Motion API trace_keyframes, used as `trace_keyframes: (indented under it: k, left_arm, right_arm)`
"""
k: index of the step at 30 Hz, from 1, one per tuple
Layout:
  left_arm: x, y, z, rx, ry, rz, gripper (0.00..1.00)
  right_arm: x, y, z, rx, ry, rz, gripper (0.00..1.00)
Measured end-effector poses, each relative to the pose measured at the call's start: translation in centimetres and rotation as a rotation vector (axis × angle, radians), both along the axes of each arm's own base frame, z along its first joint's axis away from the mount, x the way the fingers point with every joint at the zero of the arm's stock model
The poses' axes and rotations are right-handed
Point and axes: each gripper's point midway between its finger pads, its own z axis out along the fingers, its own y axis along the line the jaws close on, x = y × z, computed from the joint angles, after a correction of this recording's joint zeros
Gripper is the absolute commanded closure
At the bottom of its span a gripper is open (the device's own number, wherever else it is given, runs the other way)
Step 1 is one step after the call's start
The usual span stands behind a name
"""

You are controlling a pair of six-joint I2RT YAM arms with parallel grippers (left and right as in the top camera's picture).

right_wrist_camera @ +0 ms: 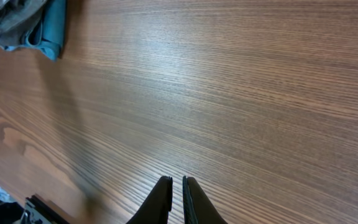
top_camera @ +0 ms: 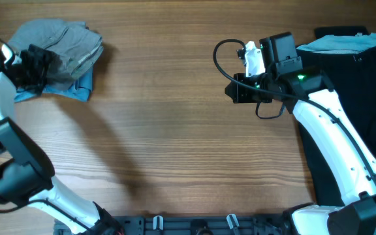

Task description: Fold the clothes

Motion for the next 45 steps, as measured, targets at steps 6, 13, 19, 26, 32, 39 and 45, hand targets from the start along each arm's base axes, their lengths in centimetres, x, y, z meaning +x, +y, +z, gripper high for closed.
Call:
trace_keyframes:
  k: [6,13,19,26,32,39,45]
  left_arm:
    - [-6.3,-0.5,9.2,0.036,-0.053,-0.007,0.96]
    - [1.6,-0.2,12.1,0.381,-0.319,-0.206,0.96]
    - [0.3,-0.9,-5.8,0.193,0.088,-0.265,0.48]
    - [-0.5,-2.3,1.5,0.269,-0.007,-0.403,0.39]
    - [-10.2,-14.2,24.6,0.605,-0.403,-0.716,0.0]
    - [-18.8,-18.0,29.9,0.715,-0.536,-0.743,0.0]
    - [-20.1,-18.4,30.7,0.741,-0.565,-0.736,0.0]
  right_arm:
    - [0.0,0.0,0.0,0.0,0.0,0.0,0.89]
    - [0.2,0.1,0.1,0.004,-0.009,-0.002,0.89]
    - [0.1,0.0,0.0,-0.002,-0.003,-0.005,0.93]
    - [0.8,-0.3,3.7,0.017,-0.154,-0.021,0.95]
    - [-5.9,-5.1,18.3,0.03,-0.64,-0.127,0.0]
    - [-14.0,-8.1,23.1,0.066,-0.838,-0.156,0.0]
    - [-14.9,-8.4,20.2,0.021,-0.723,-0.146,0.0]
